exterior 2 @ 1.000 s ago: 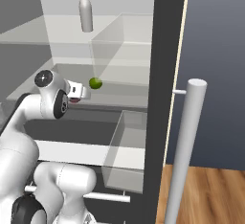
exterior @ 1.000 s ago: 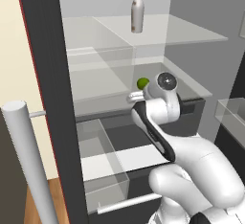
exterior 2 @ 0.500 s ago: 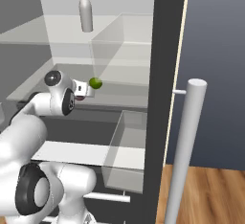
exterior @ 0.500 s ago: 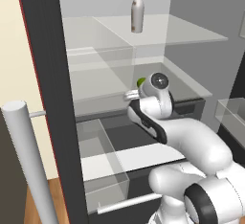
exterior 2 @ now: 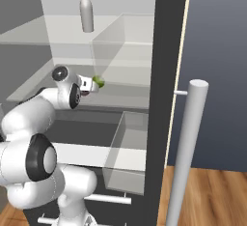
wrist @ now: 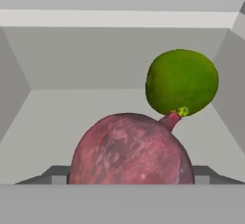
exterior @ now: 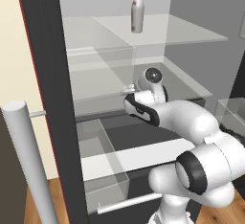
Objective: Place the liquor on the top shelf of the fridge to keep it out of children's reach, and place the onion and lime on lower shelves for easy access.
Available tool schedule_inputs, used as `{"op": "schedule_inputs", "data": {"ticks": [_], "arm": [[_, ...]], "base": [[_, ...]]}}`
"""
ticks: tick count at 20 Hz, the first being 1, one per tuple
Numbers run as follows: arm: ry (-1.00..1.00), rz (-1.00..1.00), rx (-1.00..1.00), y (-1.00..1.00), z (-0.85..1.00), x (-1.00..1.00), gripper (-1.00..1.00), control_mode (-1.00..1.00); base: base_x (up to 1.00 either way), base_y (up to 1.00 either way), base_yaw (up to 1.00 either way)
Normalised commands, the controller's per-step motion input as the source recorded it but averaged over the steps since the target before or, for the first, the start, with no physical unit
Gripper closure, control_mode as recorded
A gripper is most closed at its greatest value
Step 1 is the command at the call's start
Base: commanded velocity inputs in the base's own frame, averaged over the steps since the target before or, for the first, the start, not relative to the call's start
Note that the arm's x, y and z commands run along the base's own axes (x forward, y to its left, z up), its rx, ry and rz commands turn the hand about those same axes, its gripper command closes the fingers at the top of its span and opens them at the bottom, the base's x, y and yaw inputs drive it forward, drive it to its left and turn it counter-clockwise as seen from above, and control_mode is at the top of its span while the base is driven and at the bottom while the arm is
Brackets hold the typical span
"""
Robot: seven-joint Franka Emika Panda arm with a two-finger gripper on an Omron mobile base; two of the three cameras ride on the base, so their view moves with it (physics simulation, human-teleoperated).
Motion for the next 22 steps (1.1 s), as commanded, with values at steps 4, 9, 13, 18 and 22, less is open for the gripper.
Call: {"op": "schedule_inputs", "data": {"ticks": [4, 9, 13, 18, 22], "arm": [[0.03, 0.00, 0.00, 0.00, -0.33, 0.46, 1.00, -1.00], [0.05, 0.00, 0.00, 0.00, -0.38, 0.39, 1.00, -1.00], [0.04, 0.00, 0.00, 0.00, -0.35, 0.07, -1.00, -1.00], [0.04, -0.02, -0.01, 0.00, -0.22, -0.15, -1.00, -1.00], [0.01, -0.05, 0.00, 0.00, -0.15, -0.32, -1.00, -1.00]], "base": [[0.00, 0.00, 0.00], [0.00, 0.00, 0.00], [0.00, 0.00, 0.00], [0.00, 0.00, 0.00], [0.00, 0.00, 0.00]]}}
